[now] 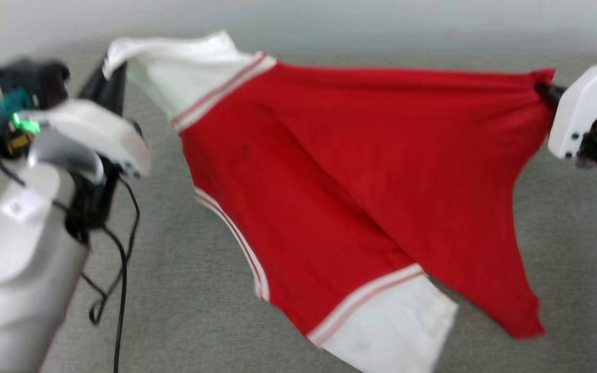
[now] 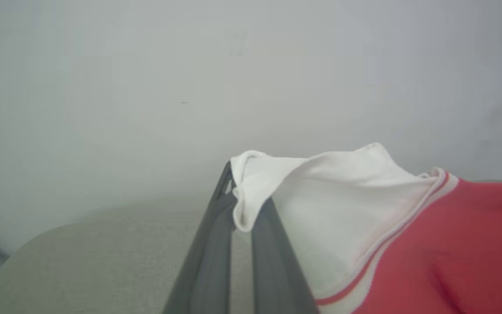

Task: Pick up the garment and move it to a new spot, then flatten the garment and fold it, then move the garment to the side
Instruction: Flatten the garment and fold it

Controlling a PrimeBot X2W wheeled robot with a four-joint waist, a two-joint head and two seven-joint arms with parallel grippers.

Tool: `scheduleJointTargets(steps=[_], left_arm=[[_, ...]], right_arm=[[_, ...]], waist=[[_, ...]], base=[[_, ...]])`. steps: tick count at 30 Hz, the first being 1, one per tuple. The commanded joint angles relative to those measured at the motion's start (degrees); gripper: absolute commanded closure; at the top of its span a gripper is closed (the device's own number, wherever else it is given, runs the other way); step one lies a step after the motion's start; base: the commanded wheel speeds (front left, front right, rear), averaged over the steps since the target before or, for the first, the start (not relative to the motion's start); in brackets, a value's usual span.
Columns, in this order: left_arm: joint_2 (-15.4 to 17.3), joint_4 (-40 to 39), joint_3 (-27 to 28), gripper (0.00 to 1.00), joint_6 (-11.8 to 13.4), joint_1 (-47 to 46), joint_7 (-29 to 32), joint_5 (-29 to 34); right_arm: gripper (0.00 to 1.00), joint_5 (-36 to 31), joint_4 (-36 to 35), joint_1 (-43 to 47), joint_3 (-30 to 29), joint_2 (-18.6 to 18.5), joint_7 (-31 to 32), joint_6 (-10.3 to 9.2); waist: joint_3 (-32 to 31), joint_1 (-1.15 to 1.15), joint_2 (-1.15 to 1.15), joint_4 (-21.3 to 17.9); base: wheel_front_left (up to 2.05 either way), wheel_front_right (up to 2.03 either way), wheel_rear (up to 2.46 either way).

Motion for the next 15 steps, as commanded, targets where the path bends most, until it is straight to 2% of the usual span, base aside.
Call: scheduleJointTargets(steps=[1, 8, 15], left_arm=[[0.06, 2.48, -0.03, 1.00, -0.53, -4.53, 0.72, 0.73], [-0.68, 14.41, -0.39, 1.00, -2.73, -21.50, 1.48, 3.08], [0.88, 21.53, -1.01, 1.00, -3.93, -35.00, 0.25, 6.63]], right_arm=[[1.00, -1.48, 1.33, -2.70, -0.87, 0.55, -1.58, -0.08], [1.00, -6.77, 5.45, -14.55, -3.44, 2.38, -7.38, -0.09], [1.00, -12.53, 7.99, -26.78, -6.62, 3.69, -12.14, -0.10]], waist=[[-0.64, 0.00, 0.00, -1.42], [1.58, 0.00, 0.00, -2.75], [5.03, 0.00, 0.00, -3.43]], base=[[0.00, 0.00, 0.00], [0.00, 0.00, 0.00], [0.00, 0.00, 0.00]])
